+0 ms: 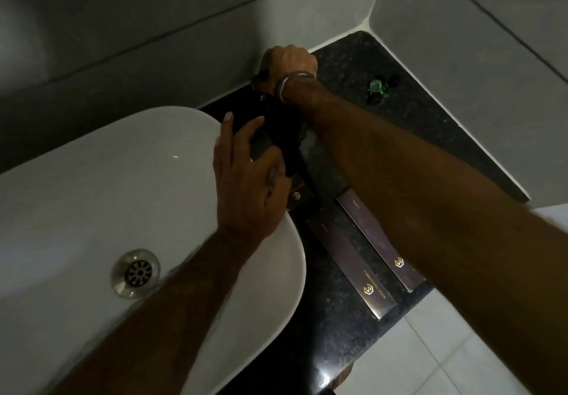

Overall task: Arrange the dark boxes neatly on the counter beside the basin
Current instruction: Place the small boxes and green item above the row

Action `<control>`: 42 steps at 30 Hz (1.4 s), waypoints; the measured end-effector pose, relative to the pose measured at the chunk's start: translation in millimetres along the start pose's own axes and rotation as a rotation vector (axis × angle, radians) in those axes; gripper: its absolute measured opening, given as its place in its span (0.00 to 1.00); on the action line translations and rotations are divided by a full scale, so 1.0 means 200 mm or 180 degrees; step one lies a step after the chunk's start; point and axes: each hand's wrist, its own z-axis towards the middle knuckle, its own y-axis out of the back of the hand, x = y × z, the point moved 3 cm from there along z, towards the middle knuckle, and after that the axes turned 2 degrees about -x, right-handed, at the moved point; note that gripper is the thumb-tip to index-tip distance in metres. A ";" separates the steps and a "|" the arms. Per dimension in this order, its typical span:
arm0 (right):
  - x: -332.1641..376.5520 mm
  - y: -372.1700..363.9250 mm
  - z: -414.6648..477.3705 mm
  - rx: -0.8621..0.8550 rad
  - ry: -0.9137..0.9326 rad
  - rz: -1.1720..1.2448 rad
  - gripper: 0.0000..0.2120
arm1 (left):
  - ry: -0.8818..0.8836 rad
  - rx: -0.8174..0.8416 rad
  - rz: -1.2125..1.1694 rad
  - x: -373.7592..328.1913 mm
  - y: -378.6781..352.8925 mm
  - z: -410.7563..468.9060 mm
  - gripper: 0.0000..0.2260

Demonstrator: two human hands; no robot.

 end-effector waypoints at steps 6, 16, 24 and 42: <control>-0.19 0.02 -0.15 0.0442 -0.0272 0.0189 0.42 | -0.0054 0.0075 -0.0016 0.01 0.00 0.00 0.10; -0.61 -0.02 -0.71 0.1082 -0.0466 -0.0157 0.43 | -0.0043 0.0024 0.0016 0.01 -0.01 0.00 0.12; -0.60 -0.06 -0.77 0.0924 -0.0345 -0.0085 0.41 | -0.0107 0.0022 0.0020 0.00 0.01 0.00 0.11; -0.72 0.05 -0.76 -0.0369 -0.0488 0.0956 0.27 | -0.0017 -0.0050 -0.0137 -0.01 0.00 0.00 0.12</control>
